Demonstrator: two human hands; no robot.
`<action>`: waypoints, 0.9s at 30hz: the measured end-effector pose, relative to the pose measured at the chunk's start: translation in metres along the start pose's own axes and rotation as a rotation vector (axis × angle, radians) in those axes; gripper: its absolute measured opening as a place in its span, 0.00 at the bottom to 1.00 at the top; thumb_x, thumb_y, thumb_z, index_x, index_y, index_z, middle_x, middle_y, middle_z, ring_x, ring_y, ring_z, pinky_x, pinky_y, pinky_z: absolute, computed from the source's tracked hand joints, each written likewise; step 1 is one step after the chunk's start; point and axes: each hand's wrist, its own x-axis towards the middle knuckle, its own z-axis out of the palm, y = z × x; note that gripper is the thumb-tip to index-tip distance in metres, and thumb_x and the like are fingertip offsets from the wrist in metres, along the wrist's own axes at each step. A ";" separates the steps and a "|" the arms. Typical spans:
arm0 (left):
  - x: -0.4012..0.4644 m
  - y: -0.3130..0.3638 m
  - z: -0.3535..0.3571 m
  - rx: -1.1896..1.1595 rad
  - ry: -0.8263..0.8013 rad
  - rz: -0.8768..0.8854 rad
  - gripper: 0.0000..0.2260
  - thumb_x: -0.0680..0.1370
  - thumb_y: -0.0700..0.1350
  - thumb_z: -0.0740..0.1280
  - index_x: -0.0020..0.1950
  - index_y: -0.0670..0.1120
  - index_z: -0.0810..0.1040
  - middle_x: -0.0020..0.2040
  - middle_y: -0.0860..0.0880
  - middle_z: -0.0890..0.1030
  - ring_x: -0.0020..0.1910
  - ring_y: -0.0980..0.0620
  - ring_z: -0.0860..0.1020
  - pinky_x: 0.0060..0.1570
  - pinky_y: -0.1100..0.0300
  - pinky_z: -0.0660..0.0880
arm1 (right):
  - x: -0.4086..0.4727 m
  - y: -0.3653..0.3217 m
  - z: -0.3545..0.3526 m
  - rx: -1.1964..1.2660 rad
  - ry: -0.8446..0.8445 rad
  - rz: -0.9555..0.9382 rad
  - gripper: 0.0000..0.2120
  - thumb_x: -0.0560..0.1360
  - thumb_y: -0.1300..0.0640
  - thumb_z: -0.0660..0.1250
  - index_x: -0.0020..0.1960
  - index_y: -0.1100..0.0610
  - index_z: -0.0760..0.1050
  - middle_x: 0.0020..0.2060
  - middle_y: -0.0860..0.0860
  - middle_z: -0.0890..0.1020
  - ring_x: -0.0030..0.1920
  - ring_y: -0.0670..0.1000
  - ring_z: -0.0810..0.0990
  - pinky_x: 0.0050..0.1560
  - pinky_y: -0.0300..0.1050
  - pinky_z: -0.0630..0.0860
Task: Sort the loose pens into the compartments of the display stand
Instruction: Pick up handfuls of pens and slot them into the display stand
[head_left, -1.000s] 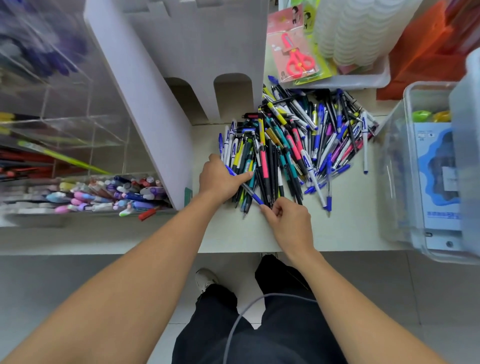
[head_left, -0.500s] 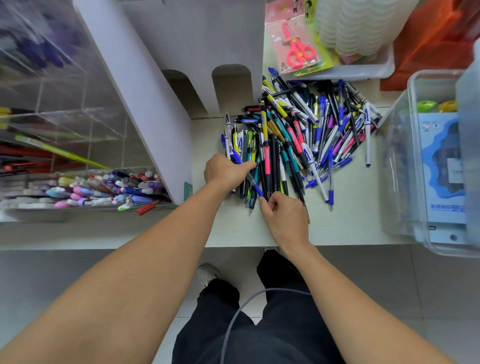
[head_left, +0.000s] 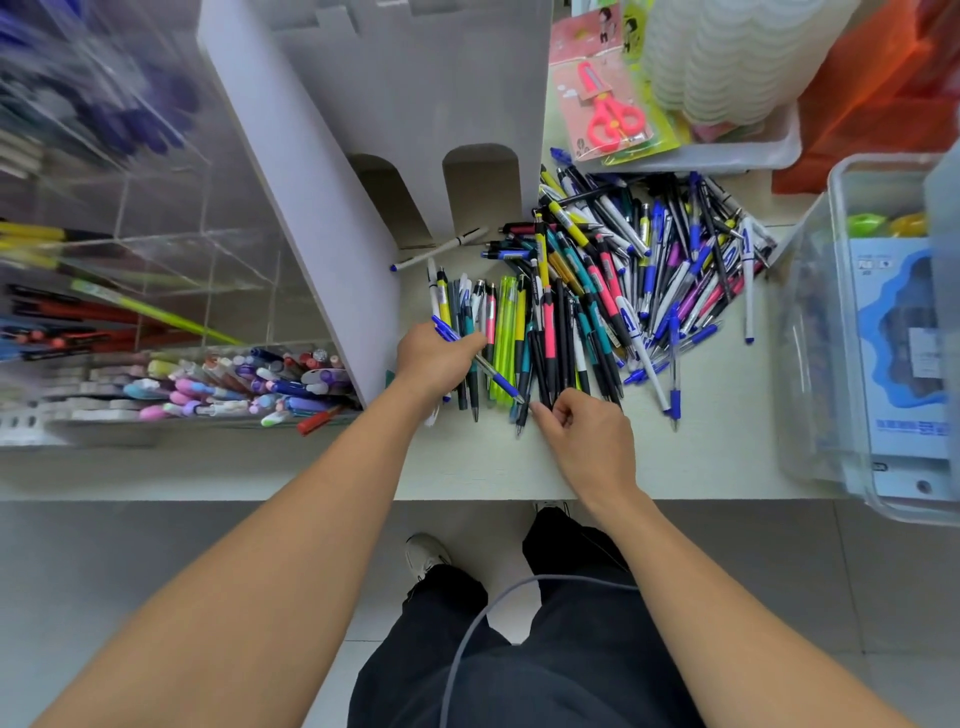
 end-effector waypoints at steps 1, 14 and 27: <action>-0.001 0.000 -0.003 -0.021 0.010 -0.011 0.16 0.75 0.48 0.71 0.35 0.48 0.66 0.32 0.49 0.68 0.32 0.50 0.66 0.31 0.59 0.65 | 0.001 -0.001 -0.001 -0.001 0.007 -0.005 0.20 0.78 0.46 0.70 0.33 0.55 0.70 0.24 0.47 0.72 0.26 0.49 0.72 0.27 0.43 0.67; -0.047 0.015 -0.035 -0.373 -0.411 -0.119 0.08 0.76 0.39 0.67 0.36 0.42 0.75 0.33 0.45 0.74 0.25 0.52 0.70 0.28 0.61 0.70 | 0.014 -0.056 -0.067 0.410 0.001 -0.023 0.17 0.82 0.47 0.64 0.39 0.56 0.76 0.32 0.52 0.78 0.33 0.48 0.76 0.36 0.44 0.73; -0.123 0.021 -0.112 -0.351 -0.487 0.123 0.10 0.63 0.36 0.69 0.41 0.42 0.72 0.33 0.43 0.71 0.26 0.49 0.70 0.33 0.58 0.68 | 0.028 -0.207 -0.085 1.129 -0.341 0.203 0.17 0.78 0.58 0.71 0.66 0.58 0.77 0.60 0.56 0.81 0.50 0.52 0.85 0.56 0.52 0.82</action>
